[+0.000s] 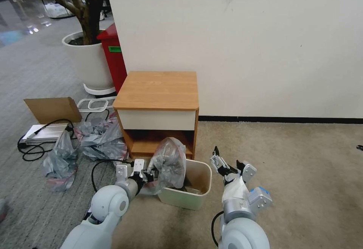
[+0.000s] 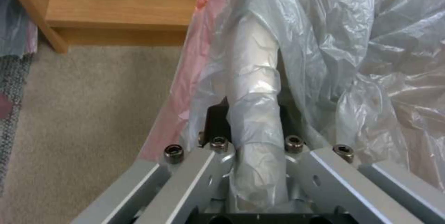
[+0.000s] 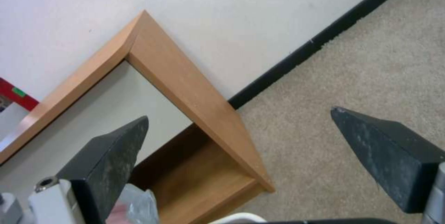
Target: Pick up the garbage bag from the table and place it over the trash can.
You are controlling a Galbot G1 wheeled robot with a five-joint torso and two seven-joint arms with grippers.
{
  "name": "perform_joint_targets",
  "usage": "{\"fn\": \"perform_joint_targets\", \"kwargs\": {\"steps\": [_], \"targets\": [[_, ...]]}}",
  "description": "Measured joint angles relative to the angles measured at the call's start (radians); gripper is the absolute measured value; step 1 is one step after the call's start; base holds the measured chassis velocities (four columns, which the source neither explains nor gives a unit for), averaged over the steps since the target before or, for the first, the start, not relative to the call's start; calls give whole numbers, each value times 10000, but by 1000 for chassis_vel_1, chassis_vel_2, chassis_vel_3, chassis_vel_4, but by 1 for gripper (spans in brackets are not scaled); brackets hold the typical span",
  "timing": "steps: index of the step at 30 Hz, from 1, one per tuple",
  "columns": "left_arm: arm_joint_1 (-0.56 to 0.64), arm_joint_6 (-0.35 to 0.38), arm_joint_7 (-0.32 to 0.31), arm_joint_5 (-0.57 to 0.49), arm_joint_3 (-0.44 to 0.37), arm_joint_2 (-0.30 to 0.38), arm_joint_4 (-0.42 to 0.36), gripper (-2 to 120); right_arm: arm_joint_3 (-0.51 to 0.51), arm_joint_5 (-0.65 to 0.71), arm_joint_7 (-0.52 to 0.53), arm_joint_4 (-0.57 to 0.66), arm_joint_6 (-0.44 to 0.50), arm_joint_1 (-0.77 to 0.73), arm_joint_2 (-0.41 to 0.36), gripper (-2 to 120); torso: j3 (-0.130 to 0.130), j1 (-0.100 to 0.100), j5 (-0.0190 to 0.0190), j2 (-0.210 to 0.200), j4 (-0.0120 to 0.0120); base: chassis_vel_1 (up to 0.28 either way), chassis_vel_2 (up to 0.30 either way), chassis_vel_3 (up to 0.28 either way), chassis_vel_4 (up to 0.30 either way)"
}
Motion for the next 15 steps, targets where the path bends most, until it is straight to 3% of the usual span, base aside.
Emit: {"fn": "perform_joint_targets", "kwargs": {"steps": [7,14,15], "targets": [[405,-160,-77,230,-160,-147,-584,5,-127,-6,-256,118,-19,-13,-112,100,2,1,-12,-1,-5,0,0,0,0],[1470,-1593,-16,1381,-820,265,-2128,4,-552,-151,-3439,487,-521,-182,-1012,100,1,1,-3,-1,-3,0,0,0,0],[1470,-1593,-16,1381,-820,265,-2128,4,-552,-151,-3439,487,-521,-182,-1012,100,1,1,-3,-1,-3,0,0,0,0]]}}
